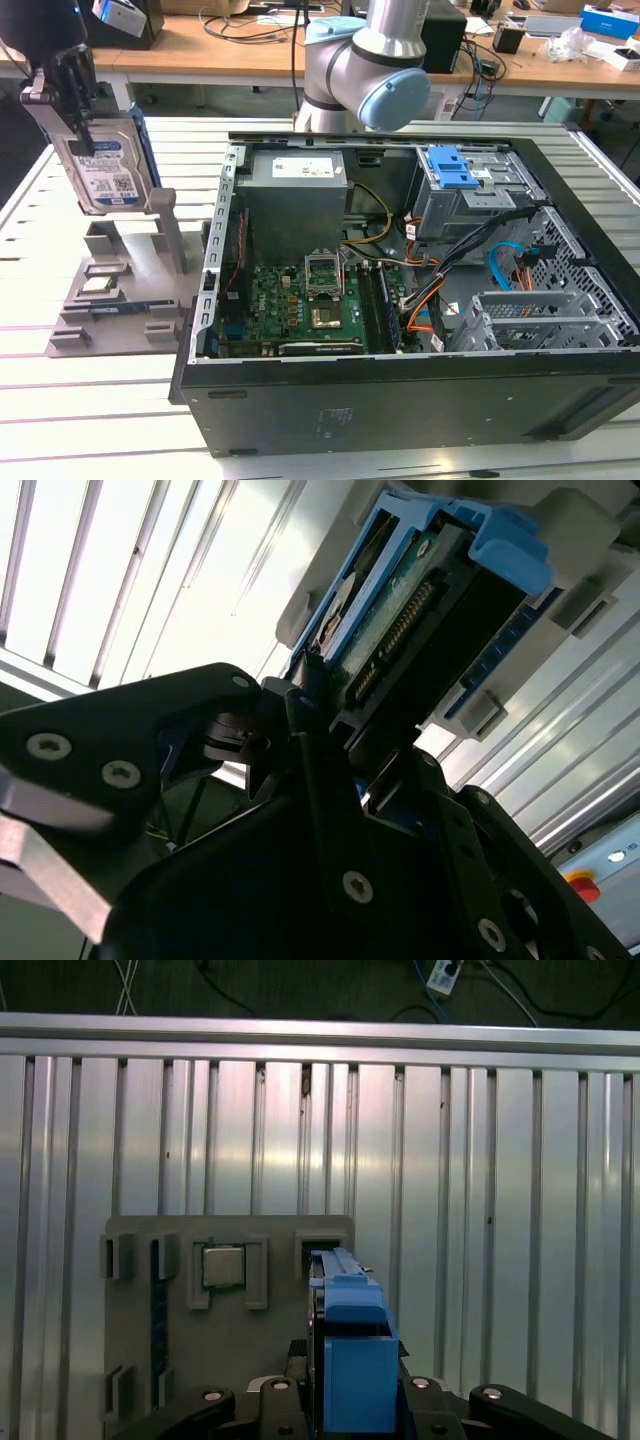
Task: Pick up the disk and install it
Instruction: 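Pick up the disk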
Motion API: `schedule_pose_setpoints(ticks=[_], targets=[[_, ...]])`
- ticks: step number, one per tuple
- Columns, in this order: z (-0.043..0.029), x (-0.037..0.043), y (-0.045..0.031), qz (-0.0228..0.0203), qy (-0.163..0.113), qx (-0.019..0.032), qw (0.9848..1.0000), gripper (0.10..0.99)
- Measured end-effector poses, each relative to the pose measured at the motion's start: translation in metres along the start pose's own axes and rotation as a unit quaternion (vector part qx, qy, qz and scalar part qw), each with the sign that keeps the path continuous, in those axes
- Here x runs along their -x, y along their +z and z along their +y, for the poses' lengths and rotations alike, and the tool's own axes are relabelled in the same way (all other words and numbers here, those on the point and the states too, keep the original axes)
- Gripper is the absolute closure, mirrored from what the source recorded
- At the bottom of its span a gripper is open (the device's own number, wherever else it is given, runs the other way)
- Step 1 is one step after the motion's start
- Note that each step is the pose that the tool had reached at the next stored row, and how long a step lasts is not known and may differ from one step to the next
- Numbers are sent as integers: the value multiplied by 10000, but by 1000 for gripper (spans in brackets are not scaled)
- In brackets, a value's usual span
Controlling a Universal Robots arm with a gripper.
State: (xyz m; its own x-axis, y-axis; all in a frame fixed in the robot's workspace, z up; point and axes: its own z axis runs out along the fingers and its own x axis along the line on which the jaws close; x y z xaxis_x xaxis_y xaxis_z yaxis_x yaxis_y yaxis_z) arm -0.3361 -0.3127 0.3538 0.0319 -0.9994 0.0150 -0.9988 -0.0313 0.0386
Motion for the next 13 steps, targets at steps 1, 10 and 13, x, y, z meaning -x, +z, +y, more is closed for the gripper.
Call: schedule_pose_setpoints(ticks=[1,10,13], targets=[[1,3,-22,0,0,0,10000,718],[4,25,-181,0,0,0,10000,718],[4,31,-240,0,0,0,10000,718]])
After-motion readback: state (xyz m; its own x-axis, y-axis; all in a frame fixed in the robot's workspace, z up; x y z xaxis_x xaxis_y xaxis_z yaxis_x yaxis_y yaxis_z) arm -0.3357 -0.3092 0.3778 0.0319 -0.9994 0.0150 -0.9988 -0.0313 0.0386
